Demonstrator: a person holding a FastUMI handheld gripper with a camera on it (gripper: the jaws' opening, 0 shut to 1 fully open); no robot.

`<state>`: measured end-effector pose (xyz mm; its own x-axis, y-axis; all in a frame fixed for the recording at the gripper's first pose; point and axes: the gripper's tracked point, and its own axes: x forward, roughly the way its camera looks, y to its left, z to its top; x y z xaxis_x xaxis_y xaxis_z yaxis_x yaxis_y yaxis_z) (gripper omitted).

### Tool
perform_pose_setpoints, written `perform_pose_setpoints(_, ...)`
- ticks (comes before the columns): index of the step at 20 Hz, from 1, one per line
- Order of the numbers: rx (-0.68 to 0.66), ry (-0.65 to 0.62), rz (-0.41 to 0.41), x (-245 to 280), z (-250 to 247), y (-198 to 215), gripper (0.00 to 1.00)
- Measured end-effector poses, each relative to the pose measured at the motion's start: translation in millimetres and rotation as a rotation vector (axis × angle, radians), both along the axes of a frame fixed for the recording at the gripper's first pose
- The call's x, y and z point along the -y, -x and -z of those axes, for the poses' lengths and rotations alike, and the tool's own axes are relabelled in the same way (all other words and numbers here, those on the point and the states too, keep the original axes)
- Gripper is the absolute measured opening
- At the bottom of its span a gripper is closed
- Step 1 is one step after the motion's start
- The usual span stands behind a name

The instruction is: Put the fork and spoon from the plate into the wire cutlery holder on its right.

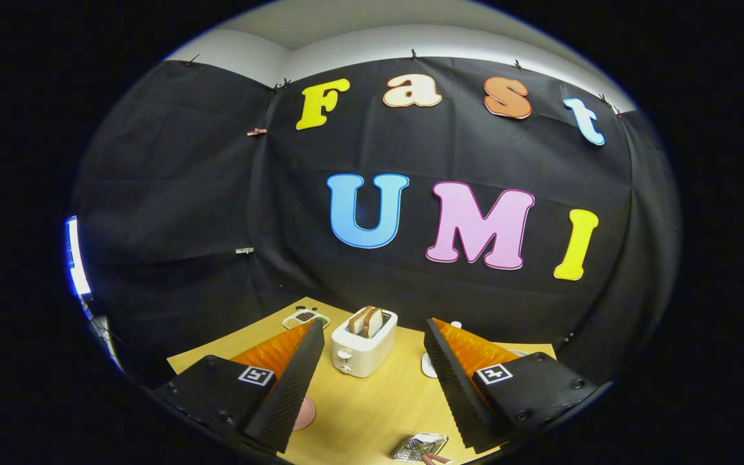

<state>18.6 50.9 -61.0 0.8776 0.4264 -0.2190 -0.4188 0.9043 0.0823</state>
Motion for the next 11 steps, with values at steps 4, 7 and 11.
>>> perform_pose_setpoints(4,0.013,-0.001,-0.01,-5.4,-2.0,-1.1,0.97)
perform_pose_setpoints(7,0.015,0.003,-0.015,-11.1,-2.0,-1.3,0.97)
perform_pose_setpoints(11,0.025,0.009,-0.042,-18.2,-6.9,-3.5,0.97)
